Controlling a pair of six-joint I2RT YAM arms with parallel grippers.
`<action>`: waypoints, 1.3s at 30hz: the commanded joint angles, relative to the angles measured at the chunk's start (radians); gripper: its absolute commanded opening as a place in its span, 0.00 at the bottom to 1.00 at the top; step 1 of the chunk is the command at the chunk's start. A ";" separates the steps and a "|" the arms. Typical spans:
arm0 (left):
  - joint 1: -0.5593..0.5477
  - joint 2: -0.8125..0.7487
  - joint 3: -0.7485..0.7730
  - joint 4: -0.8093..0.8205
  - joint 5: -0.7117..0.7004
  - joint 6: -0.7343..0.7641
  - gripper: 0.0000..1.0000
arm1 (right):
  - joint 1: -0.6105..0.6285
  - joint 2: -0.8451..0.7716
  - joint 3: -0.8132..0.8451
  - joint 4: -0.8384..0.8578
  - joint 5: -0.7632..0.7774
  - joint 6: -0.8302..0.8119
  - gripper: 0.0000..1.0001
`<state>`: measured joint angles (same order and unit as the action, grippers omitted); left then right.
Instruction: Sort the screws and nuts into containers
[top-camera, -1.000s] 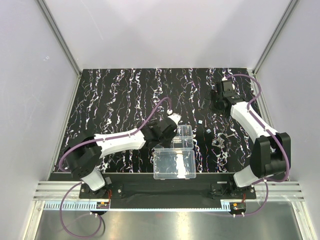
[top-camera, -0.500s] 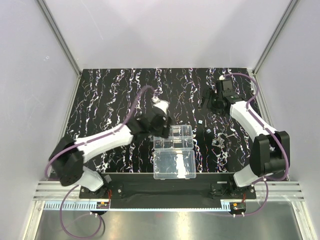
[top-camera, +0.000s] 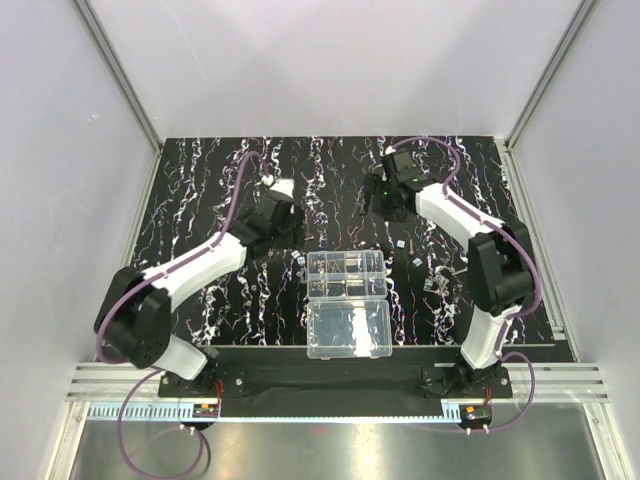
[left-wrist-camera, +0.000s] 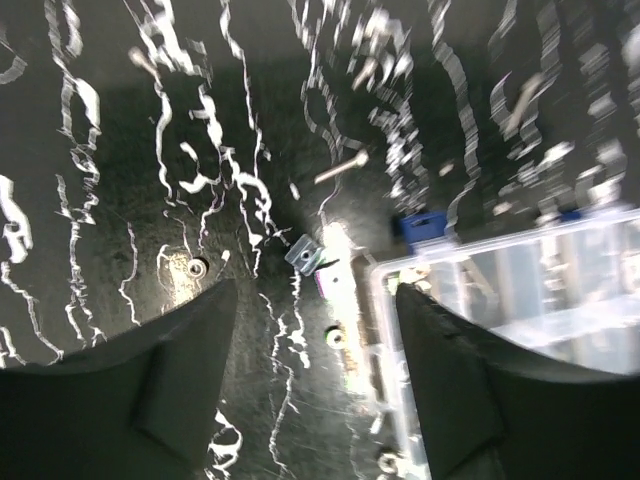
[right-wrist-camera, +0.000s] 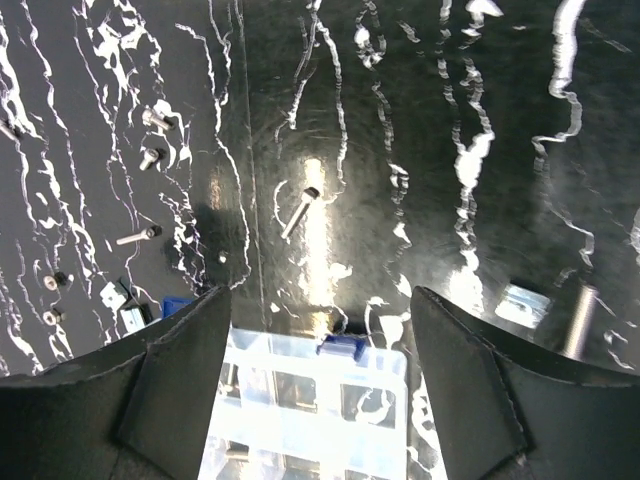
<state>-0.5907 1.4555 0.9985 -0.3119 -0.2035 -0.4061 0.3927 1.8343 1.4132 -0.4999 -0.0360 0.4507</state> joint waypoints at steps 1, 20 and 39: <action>-0.001 0.080 0.061 0.059 0.022 0.094 0.64 | 0.028 0.043 0.085 -0.026 0.025 -0.009 0.79; 0.040 0.434 0.246 0.099 0.117 0.256 0.48 | -0.092 -0.210 0.010 -0.144 0.128 -0.073 0.98; 0.040 0.546 0.281 0.048 0.167 0.256 0.20 | -0.140 -0.342 0.029 -0.201 0.231 -0.099 1.00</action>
<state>-0.5507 1.9701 1.2701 -0.2447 -0.0528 -0.1532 0.2588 1.5452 1.4174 -0.6964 0.1524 0.3634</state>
